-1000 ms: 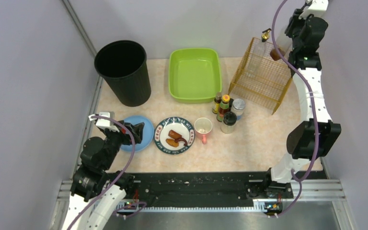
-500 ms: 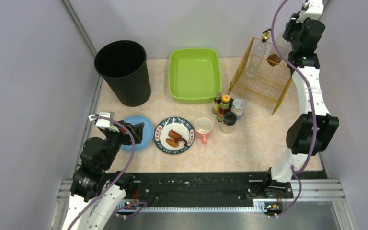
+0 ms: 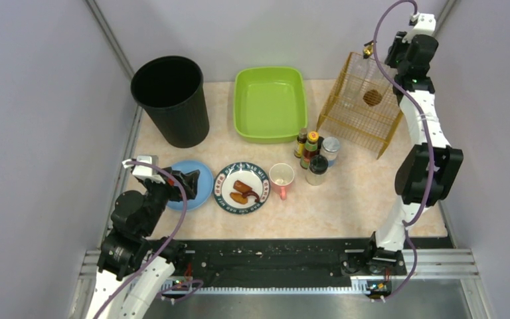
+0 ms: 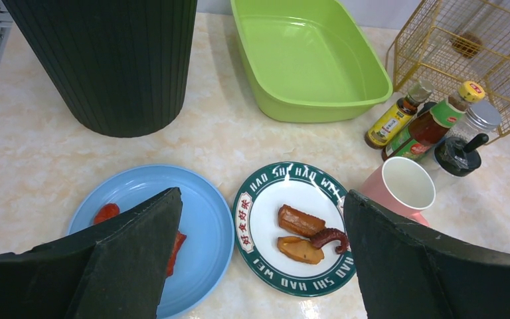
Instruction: Clear the kitchen counter
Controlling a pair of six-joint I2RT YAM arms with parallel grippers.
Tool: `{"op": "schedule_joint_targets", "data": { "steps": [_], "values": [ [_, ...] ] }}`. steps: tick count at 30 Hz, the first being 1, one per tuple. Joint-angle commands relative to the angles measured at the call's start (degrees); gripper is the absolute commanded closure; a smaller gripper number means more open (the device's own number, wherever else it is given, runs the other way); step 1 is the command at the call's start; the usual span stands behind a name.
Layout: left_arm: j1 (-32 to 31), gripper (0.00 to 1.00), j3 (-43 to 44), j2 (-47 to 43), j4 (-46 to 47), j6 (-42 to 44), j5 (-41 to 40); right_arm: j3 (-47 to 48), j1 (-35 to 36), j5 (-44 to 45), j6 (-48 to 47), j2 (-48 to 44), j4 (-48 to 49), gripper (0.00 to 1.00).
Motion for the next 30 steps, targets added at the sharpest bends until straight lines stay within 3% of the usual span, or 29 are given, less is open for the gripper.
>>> {"op": "schedule_joint_targets", "data": {
  "steps": [1,16,30],
  "values": [
    [0.02,0.05,-0.11,-0.41,2.00,0.94,-0.57,5.84,-0.78,-1.02,0.81,1.39,2.60,1.00],
    [0.02,0.05,-0.09,-0.48,2.04,0.94,-0.57,4.16,-0.82,-1.42,1.11,3.82,1.71,1.00],
    [0.01,0.05,-0.15,-0.42,2.05,0.94,-0.37,-8.29,-0.80,-5.43,-0.12,-0.47,9.49,1.00]
  ]
}}
